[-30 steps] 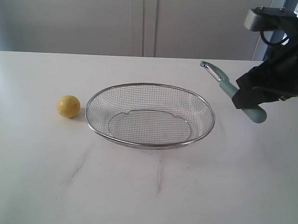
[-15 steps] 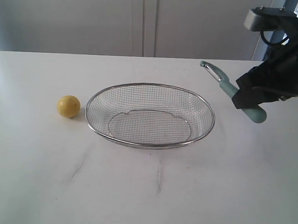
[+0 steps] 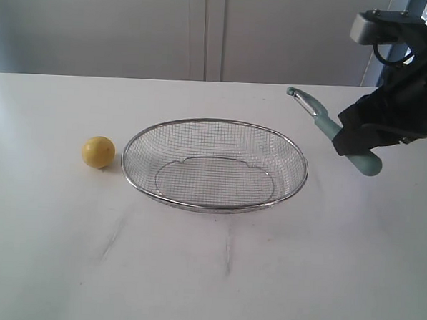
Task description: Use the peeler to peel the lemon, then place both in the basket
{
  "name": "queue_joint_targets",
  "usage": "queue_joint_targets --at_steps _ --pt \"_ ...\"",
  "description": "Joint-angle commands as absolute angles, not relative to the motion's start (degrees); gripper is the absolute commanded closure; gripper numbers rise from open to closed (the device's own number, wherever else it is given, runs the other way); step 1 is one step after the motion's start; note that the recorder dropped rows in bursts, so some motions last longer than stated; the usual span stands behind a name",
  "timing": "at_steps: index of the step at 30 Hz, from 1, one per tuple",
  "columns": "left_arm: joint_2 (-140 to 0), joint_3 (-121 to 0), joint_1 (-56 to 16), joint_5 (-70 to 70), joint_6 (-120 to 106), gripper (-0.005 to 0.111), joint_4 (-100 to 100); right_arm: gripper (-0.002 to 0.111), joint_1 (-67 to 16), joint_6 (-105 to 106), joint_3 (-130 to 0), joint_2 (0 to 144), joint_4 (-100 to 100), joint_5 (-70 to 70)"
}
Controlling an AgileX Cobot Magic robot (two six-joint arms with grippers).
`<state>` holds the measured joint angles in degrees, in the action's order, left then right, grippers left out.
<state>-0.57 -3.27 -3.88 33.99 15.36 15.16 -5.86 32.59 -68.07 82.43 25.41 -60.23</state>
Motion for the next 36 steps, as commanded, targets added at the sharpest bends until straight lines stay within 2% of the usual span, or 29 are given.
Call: queue_joint_targets --at_steps 1,9,12,14,23,32,36 --pt "-4.78 -7.37 -4.16 33.12 10.56 0.107 14.21 0.108 -5.78 33.15 -67.86 81.84 25.85 -59.90" --pt "-18.74 -14.43 -4.16 29.74 3.96 0.107 13.56 0.108 -5.78 33.15 -67.86 81.84 25.85 -59.90" --pt "-28.74 -21.31 -4.16 11.26 3.96 0.107 5.23 0.108 -5.78 33.15 -67.86 81.84 25.85 -59.90" --pt "-33.37 -23.89 -4.16 4.36 3.71 0.107 2.91 0.108 -5.78 33.15 -67.86 81.84 25.85 -59.90" --pt "-59.11 -35.46 -4.16 -14.26 -1.51 0.107 3.19 0.108 -5.78 33.15 -67.86 81.84 25.85 -59.90" --pt "-78.94 -48.43 -4.16 -17.65 -2.41 0.107 8.90 0.108 -5.78 33.15 -67.86 81.84 25.85 -59.90" --pt "-84.16 -52.65 -7.06 -17.43 -9.88 0.107 13.38 0.108 -5.78 33.15 -67.86 81.84 25.85 -59.90"
